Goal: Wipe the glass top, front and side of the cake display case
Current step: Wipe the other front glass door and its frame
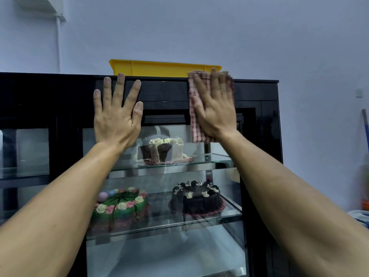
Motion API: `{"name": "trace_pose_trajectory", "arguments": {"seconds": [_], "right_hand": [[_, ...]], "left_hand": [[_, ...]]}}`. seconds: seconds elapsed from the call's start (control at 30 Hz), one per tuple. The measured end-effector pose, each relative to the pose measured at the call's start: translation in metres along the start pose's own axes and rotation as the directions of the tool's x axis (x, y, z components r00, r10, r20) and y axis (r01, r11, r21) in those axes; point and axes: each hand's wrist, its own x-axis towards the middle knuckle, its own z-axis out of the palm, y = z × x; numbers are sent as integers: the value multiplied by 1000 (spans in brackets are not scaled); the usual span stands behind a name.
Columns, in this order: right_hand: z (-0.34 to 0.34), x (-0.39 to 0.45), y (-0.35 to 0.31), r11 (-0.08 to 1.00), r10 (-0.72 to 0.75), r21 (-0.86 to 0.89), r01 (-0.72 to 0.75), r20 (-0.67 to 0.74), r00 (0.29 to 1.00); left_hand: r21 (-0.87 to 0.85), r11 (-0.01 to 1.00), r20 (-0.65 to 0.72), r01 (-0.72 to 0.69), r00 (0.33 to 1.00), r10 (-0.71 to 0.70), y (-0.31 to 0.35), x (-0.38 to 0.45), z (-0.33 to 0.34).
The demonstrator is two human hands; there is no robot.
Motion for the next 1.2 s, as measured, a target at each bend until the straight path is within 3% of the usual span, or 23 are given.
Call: {"name": "trace_pose_trajectory", "arguments": {"seconds": [0.17,0.23,0.3,0.4,0.53,0.63,0.7,0.77,0.87,0.97,1.1,1.13,1.2], "right_hand": [[0,4,3,944,329,4,-329,-67,942],[2,4,-25,963,270,18,-269,-69,960],[4,2,-35,993,115,26,-114,-31,993],[2,1,6,1000,4,-7,-4,-4,1000],[-8,-9,77,960,278,11,-278,23,960],[-12,-8,64,911,411,27,-412,45,911],[-12,-1,32,936,350,35,-351,34,936],[-8,2,9,981,189,40,-191,37,981],[-5,0,23,996,59,57,-63,56,997],[-5,-2,68,976,218,8,-218,39,975],[-6,-6,76,837,547,-3,-547,40,836],[-7,-7,63,835,550,-15,-550,36,834],[-7,-5,34,907,420,1,-421,58,906]], "left_hand": [[16,999,3,31,1000,-31,6,-1,2],[12,999,9,38,999,-38,7,-1,3],[6,1000,9,26,1000,-26,4,-2,3],[-7,1000,12,-3,1000,3,0,-2,3],[-10,1000,32,16,999,-16,-1,-3,1],[-15,999,43,30,999,-29,4,-2,0],[-24,998,38,51,998,-50,6,-2,1],[-30,998,38,52,998,-51,4,-3,2],[-35,999,41,36,999,-35,1,-3,0],[-28,999,48,42,998,-41,4,-3,-1],[-12,989,50,148,988,-147,32,1,-1],[-10,990,72,144,987,-143,43,6,-1],[11,999,121,37,992,-38,62,14,2]]}}
